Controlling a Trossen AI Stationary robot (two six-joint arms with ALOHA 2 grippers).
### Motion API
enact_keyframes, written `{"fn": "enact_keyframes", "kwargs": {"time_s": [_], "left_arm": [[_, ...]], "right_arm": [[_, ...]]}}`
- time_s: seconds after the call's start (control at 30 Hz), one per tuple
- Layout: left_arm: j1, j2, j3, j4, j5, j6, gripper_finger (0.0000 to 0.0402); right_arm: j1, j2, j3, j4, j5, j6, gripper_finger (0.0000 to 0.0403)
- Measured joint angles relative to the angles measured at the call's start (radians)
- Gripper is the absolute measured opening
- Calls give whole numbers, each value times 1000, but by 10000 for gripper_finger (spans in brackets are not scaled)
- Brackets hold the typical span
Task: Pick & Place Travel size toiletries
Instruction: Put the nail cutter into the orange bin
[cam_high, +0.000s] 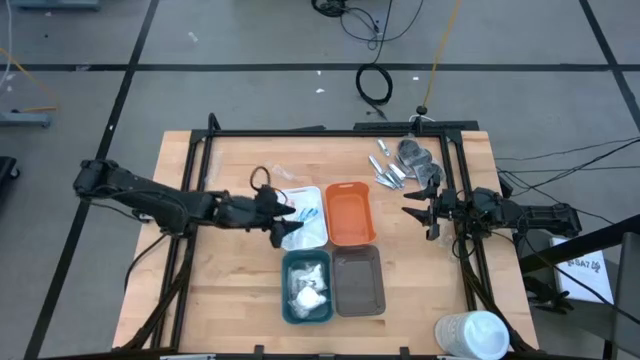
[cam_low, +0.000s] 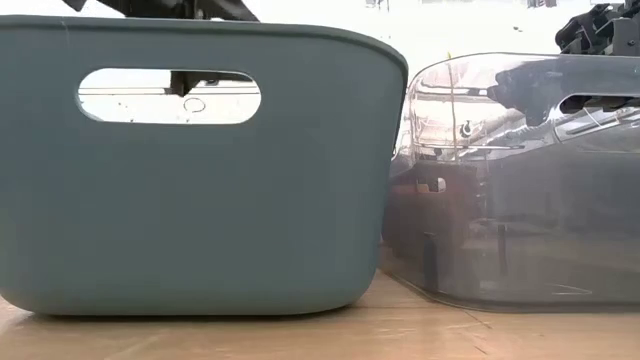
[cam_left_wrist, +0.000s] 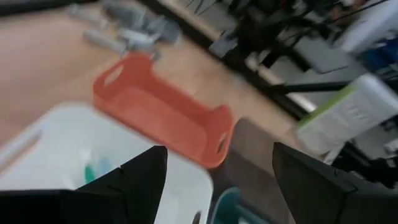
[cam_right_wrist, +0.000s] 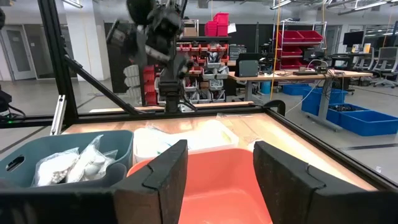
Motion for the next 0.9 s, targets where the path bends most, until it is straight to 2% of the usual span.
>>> {"fn": "enact_keyframes", "kwargs": {"time_s": [0.17, 0.37, 0.5, 0.9], "left_arm": [[20, -120, 0, 5, 57, 156, 276], [20, -254, 0, -86, 54, 478, 274], [20, -341, 0, -122, 48, 640, 274], [20, -490, 0, -263, 47, 797, 274]], "right_arm": [[0, 0, 0, 0, 0, 0, 175], [0, 0, 0, 0, 0, 0, 172], [0, 0, 0, 0, 0, 0, 173], [0, 0, 0, 0, 0, 0, 172]]}}
